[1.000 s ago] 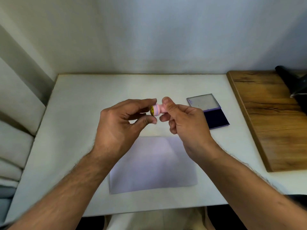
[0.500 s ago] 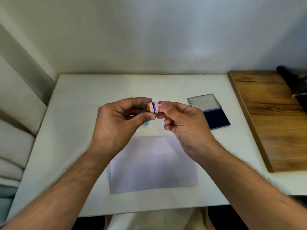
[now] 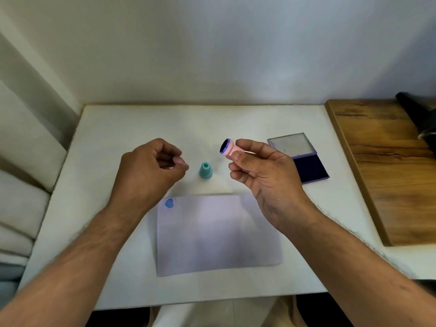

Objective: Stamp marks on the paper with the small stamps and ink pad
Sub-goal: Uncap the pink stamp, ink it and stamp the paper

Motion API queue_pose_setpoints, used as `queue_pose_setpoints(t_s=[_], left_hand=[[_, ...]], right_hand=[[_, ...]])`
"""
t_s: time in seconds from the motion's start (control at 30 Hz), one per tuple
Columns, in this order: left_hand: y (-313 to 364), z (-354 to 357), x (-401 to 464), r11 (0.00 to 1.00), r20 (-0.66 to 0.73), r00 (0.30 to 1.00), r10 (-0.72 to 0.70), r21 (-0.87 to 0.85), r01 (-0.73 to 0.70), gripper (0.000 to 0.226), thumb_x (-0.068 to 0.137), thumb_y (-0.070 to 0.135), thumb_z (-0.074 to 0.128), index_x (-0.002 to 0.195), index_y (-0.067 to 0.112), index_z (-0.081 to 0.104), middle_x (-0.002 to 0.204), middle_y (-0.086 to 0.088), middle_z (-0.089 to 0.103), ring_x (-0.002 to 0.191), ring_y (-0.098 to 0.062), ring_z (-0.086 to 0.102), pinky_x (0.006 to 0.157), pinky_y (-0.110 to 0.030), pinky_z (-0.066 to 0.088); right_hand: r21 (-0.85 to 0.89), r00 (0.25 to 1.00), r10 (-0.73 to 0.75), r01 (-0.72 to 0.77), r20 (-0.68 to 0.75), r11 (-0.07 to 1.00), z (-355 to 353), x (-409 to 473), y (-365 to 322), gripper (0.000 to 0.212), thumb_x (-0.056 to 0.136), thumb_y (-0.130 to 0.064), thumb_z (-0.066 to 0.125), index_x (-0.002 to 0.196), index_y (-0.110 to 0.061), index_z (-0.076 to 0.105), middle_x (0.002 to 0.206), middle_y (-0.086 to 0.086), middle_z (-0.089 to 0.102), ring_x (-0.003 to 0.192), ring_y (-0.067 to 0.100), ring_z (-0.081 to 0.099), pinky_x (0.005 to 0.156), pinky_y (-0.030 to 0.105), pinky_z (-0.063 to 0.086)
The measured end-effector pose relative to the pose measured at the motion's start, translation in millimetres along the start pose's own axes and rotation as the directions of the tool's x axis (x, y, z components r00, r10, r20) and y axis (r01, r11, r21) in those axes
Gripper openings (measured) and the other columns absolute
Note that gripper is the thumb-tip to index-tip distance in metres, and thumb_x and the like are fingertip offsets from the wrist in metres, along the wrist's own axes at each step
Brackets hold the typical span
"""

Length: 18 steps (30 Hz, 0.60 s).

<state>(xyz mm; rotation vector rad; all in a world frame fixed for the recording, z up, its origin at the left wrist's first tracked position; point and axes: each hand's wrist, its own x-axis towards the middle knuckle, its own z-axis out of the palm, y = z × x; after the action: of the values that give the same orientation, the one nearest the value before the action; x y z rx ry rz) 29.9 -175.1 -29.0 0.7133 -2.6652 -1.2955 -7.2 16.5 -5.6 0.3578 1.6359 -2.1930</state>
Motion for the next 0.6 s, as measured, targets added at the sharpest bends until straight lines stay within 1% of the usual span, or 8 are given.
queue_pose_setpoints(t_s=[0.1, 0.17, 0.23, 0.27, 0.3, 0.37, 0.47, 0.6], left_hand=[[-10.2, 5.5, 0.2, 0.993, 0.088, 0.996, 0.012, 0.116, -0.022, 0.024, 0.089, 0.035, 0.065, 0.113, 0.034, 0.065, 0.096, 0.016, 0.071, 0.084, -0.001, 0.066, 0.068, -0.006, 0.040], [-14.4, 7.8, 1.3, 0.986, 0.126, 0.992, 0.020, 0.164, -0.040, 0.030, 0.092, 0.039, 0.060, 0.122, 0.036, 0.062, 0.104, 0.016, 0.070, 0.081, -0.005, 0.066, 0.069, -0.003, 0.035], [-17.9, 8.6, 3.9, 0.974, 0.153, 0.988, 0.020, 0.221, -0.054, 0.027, 0.094, 0.040, 0.057, 0.120, 0.034, 0.064, 0.109, 0.012, 0.069, 0.078, -0.013, 0.069, 0.068, -0.003, 0.034], [-19.8, 9.2, 5.8, 0.966, 0.161, 0.987, 0.027, 0.248, -0.067, 0.025, 0.094, 0.040, 0.058, 0.117, 0.034, 0.066, 0.110, 0.010, 0.068, 0.083, -0.016, 0.069, 0.068, -0.005, 0.035], [-22.1, 10.0, 7.9, 0.959, 0.161, 0.986, 0.040, 0.272, -0.083, 0.024, 0.093, 0.039, 0.059, 0.115, 0.033, 0.068, 0.112, 0.007, 0.066, 0.091, -0.018, 0.068, 0.072, -0.009, 0.038], [-25.6, 10.8, 11.2, 0.947, 0.152, 0.987, 0.043, 0.308, -0.088, 0.025, 0.090, 0.040, 0.063, 0.113, 0.032, 0.071, 0.115, 0.002, 0.060, 0.108, -0.018, 0.058, 0.085, -0.021, 0.042], [-26.1, 10.1, 10.6, 0.942, 0.161, 0.987, 0.003, 0.330, -0.057, 0.031, 0.087, 0.039, 0.068, 0.116, 0.028, 0.071, 0.116, 0.000, 0.058, 0.111, -0.020, 0.056, 0.093, -0.029, 0.045], [-17.0, 7.9, 5.2, 0.942, 0.119, 0.993, -0.017, 0.335, -0.024, 0.047, 0.085, 0.042, 0.070, 0.128, 0.025, 0.063, 0.126, 0.000, 0.060, 0.115, -0.020, 0.057, 0.098, -0.030, 0.042]], right_hand=[[0.070, 0.999, 0.011, -0.015, 0.049, 0.997, 0.7, -1.2, 0.9, 0.021, 0.086, 0.010, 0.062, 0.093, -0.008, 0.070, 0.073, 0.005, 0.072, 0.062, 0.017, 0.067, 0.068, 0.028, 0.059], [0.122, 0.995, 0.024, -0.036, 0.095, 0.992, 1.7, -2.6, 1.4, 0.021, 0.087, 0.010, 0.060, 0.097, -0.007, 0.069, 0.076, 0.006, 0.072, 0.062, 0.016, 0.067, 0.066, 0.027, 0.059], [0.160, 0.990, 0.033, -0.055, 0.137, 0.986, 3.1, -4.3, 1.5, 0.020, 0.087, 0.008, 0.060, 0.099, -0.007, 0.068, 0.077, 0.006, 0.072, 0.061, 0.016, 0.066, 0.066, 0.027, 0.058], [0.174, 0.987, 0.037, -0.064, 0.156, 0.983, 3.9, -5.2, 1.2, 0.019, 0.087, 0.006, 0.061, 0.099, -0.007, 0.067, 0.077, 0.006, 0.072, 0.061, 0.016, 0.066, 0.065, 0.027, 0.058], [0.184, 0.984, 0.041, -0.073, 0.172, 0.980, 4.6, -6.0, 1.1, 0.019, 0.086, 0.005, 0.061, 0.099, -0.007, 0.067, 0.077, 0.007, 0.072, 0.060, 0.016, 0.066, 0.065, 0.026, 0.058], [0.192, 0.980, 0.050, -0.087, 0.192, 0.978, 5.7, -7.5, 0.8, 0.017, 0.086, 0.004, 0.061, 0.098, -0.008, 0.067, 0.077, 0.007, 0.072, 0.059, 0.016, 0.067, 0.065, 0.026, 0.058], [0.191, 0.978, 0.060, -0.099, 0.197, 0.977, 5.3, -9.2, 1.3, 0.016, 0.088, 0.003, 0.060, 0.098, -0.007, 0.067, 0.078, 0.009, 0.072, 0.059, 0.016, 0.068, 0.067, 0.027, 0.060], [0.159, 0.983, 0.076, -0.103, 0.169, 0.982, 3.3, -10.0, 2.7, 0.015, 0.087, -0.002, 0.064, 0.100, -0.008, 0.069, 0.086, 0.014, 0.072, 0.061, 0.018, 0.065, 0.067, 0.028, 0.060]])
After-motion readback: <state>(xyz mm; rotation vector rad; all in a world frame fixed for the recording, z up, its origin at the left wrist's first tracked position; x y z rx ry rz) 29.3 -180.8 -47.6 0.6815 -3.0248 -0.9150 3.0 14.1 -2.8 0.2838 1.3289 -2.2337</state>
